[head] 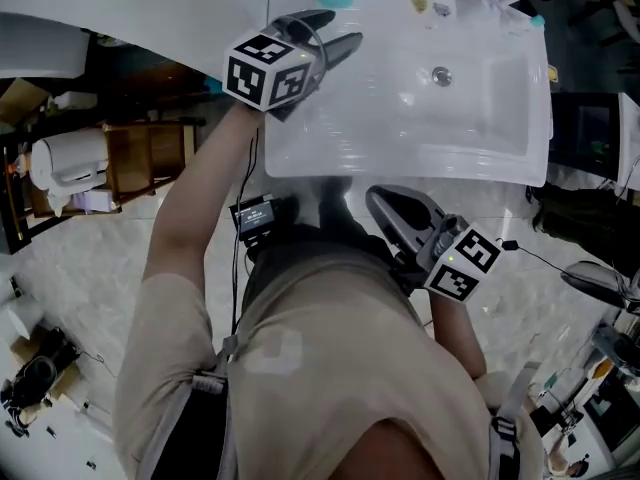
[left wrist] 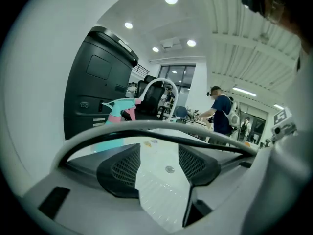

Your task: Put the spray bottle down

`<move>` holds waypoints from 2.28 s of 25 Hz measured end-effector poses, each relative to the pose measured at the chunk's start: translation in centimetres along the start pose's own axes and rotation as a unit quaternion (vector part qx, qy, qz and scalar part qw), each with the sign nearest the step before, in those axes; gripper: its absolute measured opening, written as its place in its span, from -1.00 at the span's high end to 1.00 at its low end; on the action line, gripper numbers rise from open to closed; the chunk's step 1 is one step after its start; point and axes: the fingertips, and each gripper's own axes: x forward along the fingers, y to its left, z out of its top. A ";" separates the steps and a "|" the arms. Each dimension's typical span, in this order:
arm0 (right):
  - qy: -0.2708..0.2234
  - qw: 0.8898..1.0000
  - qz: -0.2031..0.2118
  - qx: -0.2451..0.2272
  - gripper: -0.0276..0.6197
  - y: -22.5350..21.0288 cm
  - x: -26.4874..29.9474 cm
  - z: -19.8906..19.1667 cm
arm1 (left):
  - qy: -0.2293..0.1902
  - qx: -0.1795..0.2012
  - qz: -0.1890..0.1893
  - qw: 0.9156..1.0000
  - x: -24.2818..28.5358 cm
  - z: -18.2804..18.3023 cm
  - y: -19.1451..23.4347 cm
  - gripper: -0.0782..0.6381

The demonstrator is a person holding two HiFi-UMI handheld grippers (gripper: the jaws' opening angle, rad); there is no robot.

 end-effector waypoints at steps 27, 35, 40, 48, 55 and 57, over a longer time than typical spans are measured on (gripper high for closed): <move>-0.073 0.991 0.050 -0.095 0.86 5.8 1.2 0.0 | -0.009 0.015 -0.068 0.998 -7.5 -0.3 -6.4 0.76; -0.081 0.986 0.058 -0.130 0.86 7.9 1.0 1.3 | -0.001 0.053 -0.112 0.992 -9.0 0.1 -10.4 0.76; -0.095 0.987 0.062 -0.113 0.86 8.8 0.7 2.0 | 0.000 0.063 -0.129 0.990 -9.9 0.6 -12.6 0.76; -0.077 0.986 0.026 -0.144 0.86 8.6 1.1 1.6 | -0.011 0.052 -0.103 0.993 -11.0 1.6 -11.2 0.76; -0.071 0.988 0.020 -0.138 0.86 9.3 3.3 1.1 | -0.026 0.035 -0.104 0.994 -14.9 1.2 -11.1 0.76; -0.071 0.987 0.015 -0.140 0.86 9.8 3.6 1.2 | -0.028 0.031 -0.101 0.994 -15.6 1.2 -11.2 0.76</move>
